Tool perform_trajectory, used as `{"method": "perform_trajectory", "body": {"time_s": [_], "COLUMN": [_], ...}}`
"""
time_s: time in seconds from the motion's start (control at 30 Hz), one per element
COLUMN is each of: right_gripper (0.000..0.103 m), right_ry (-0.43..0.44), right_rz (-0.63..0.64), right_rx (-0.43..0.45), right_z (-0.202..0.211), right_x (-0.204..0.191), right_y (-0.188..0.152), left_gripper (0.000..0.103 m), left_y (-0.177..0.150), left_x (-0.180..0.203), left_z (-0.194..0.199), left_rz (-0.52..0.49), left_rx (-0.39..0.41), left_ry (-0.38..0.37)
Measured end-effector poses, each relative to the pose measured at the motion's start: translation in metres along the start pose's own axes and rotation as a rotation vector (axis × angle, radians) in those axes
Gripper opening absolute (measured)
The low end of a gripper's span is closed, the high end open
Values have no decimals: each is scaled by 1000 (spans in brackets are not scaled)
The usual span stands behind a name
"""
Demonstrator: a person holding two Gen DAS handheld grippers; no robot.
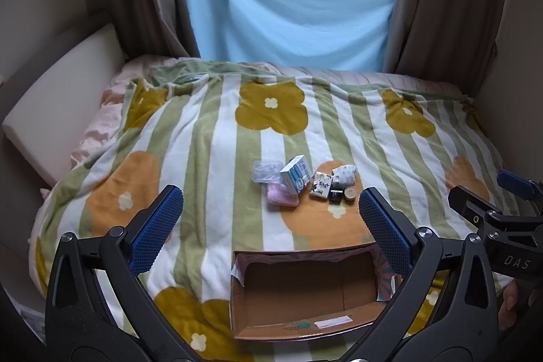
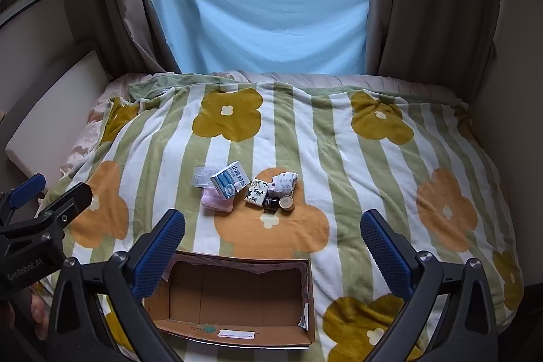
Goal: Organize objects
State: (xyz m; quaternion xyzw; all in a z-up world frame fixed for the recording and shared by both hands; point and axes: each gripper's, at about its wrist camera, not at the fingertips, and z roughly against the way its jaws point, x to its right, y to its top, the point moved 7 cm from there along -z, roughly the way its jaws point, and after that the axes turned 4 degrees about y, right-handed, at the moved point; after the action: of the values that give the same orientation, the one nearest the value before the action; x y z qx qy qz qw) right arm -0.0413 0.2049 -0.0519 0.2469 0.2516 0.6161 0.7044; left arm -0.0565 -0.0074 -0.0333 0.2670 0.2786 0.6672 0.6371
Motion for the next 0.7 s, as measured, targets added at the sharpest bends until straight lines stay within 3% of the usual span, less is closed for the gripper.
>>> {"method": "perform_trajectory", "body": {"time_s": [0.7], "right_gripper": [102], "right_ry": [3], "right_rz": [-9], "right_rx": [9], "right_z": [2], "right_x": [-1], "right_y": [-5], "left_gripper": [103], "left_y": [-8], "left_x": [3], "left_z": [4], "left_rz": [6], "left_rx": [10], "left_ry": [-9]}}
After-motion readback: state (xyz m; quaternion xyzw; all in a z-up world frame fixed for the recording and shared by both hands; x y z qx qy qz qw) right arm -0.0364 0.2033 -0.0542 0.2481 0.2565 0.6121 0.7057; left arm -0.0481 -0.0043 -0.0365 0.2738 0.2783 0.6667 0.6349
